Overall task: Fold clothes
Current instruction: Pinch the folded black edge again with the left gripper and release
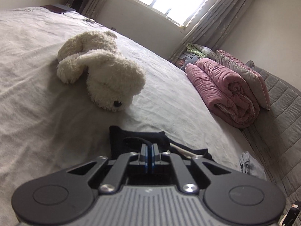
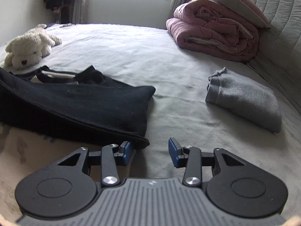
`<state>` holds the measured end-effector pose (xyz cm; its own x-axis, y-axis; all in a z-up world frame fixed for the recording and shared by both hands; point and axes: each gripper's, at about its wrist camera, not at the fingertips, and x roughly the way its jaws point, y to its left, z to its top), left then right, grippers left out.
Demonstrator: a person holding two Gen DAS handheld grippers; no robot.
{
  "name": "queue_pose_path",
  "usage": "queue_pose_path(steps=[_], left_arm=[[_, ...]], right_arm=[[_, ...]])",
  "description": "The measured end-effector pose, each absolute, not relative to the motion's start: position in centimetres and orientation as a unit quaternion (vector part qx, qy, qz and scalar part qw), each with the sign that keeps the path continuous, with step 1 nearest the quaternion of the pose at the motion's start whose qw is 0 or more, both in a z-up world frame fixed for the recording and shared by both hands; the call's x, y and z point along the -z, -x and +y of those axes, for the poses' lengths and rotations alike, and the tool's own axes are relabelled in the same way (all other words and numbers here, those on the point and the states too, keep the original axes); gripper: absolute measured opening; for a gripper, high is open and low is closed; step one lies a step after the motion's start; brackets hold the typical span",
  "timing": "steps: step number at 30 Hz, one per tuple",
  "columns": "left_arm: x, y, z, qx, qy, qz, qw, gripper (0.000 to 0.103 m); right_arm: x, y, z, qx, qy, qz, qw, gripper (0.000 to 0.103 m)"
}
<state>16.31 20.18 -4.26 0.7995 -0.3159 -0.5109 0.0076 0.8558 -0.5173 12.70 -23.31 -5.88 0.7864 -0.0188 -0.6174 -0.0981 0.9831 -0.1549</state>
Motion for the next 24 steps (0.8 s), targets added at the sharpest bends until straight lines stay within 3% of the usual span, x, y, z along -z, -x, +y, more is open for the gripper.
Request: queue_pose_path(steps=[1, 6, 10, 12, 17, 24], left_arm=[[5.3, -16.3, 20.2, 0.077, 0.245, 0.316, 0.913, 0.003], [8.7, -15.4, 21.3, 0.07, 0.26, 0.327, 0.906, 0.004], [7.5, -15.4, 21.9, 0.081, 0.249, 0.333, 0.906, 0.01], [6.7, -15.6, 22.5, 0.079, 0.251, 0.325, 0.908, 0.018], [5.6, -17.3, 23.2, 0.085, 0.273, 0.309, 0.907, 0.021], [5.9, -20.7, 22.1, 0.098, 0.267, 0.355, 0.89, 0.027]], right_arm=[[6.4, -12.7, -23.8, -0.014, 0.093, 0.333, 0.938, 0.033], [6.1, -12.0, -25.4, -0.018, 0.088, 0.342, 0.935, 0.034], [4.7, -11.2, -26.3, -0.042, 0.077, 0.341, 0.936, 0.038], [3.9, -11.4, -26.8, -0.054, 0.051, 0.336, 0.939, 0.04], [2.0, -13.2, -26.5, -0.08, -0.006, 0.327, 0.942, 0.04], [1.6, -18.3, -25.5, -0.088, -0.064, 0.334, 0.936, 0.04]])
